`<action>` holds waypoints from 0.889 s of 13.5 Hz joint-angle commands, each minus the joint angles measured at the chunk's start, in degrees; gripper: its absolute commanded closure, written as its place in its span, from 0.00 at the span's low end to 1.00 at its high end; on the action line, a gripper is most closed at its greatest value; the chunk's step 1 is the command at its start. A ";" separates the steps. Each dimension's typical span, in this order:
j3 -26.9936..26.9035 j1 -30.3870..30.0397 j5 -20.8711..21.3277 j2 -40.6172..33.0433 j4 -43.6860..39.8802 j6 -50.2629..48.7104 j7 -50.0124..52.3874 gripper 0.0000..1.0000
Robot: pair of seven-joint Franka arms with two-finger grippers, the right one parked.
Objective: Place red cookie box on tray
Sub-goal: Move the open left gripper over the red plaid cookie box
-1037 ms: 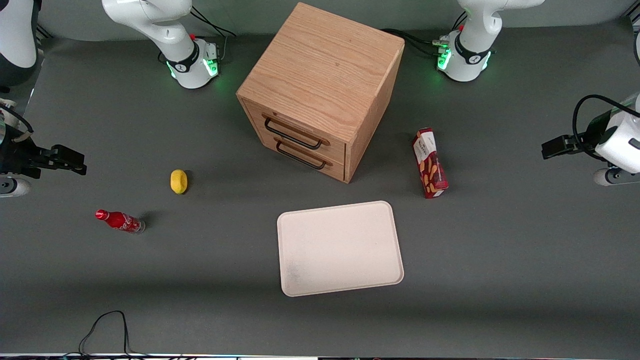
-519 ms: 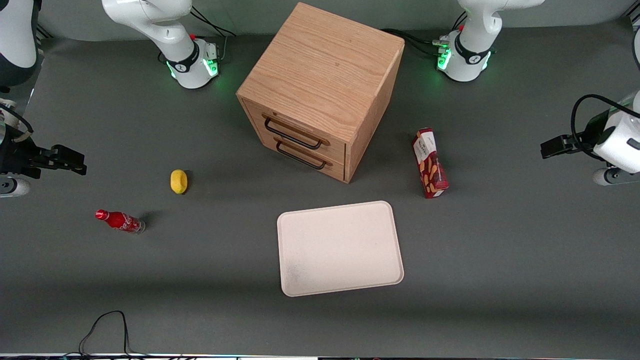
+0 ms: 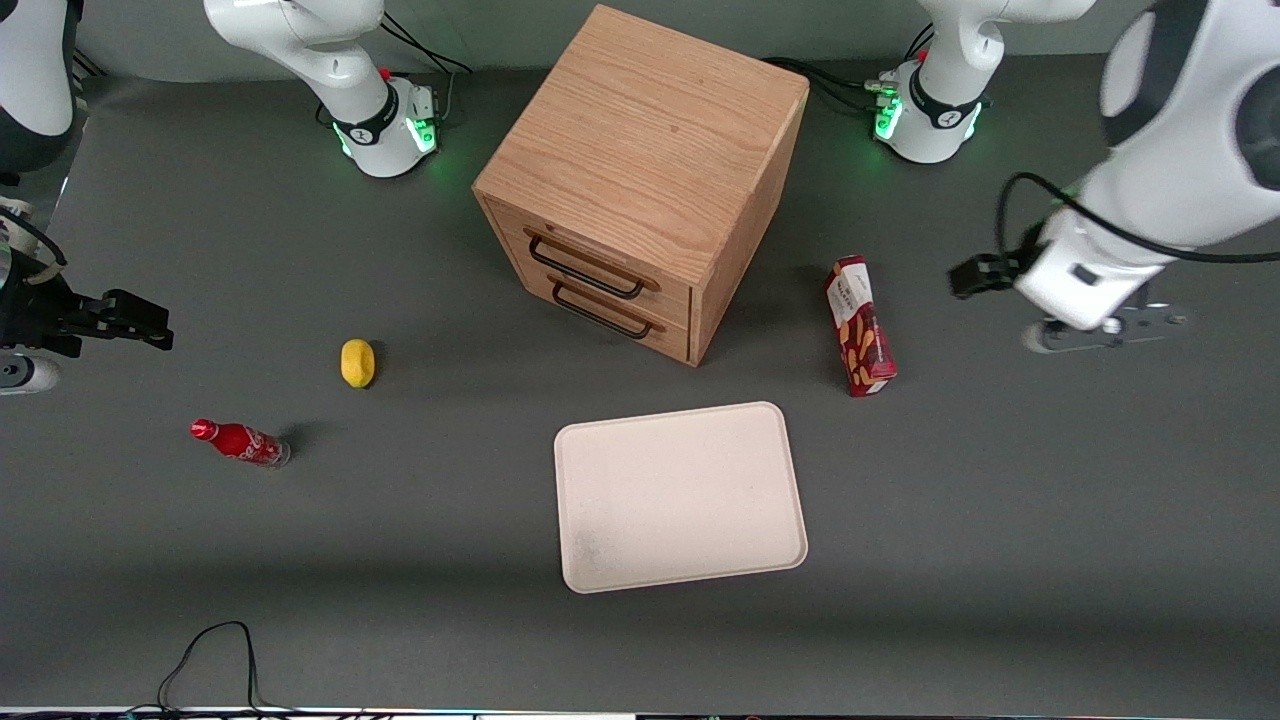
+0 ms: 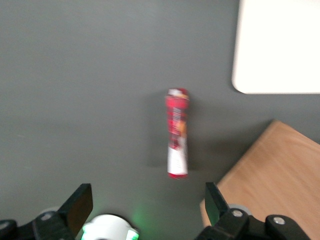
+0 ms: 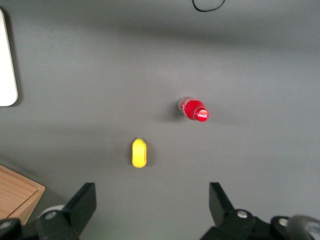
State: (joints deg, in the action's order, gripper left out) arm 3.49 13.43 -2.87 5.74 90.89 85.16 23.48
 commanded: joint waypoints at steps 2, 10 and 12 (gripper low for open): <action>-0.85 2.92 -1.52 -1.16 1.47 -0.08 3.77 0.00; 0.90 2.92 -1.61 -23.05 27.47 7.29 3.24 0.01; 1.17 3.09 -2.05 -22.18 28.72 9.66 3.77 0.01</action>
State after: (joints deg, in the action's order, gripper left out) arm 4.34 16.19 -4.03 -15.26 115.58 91.11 26.69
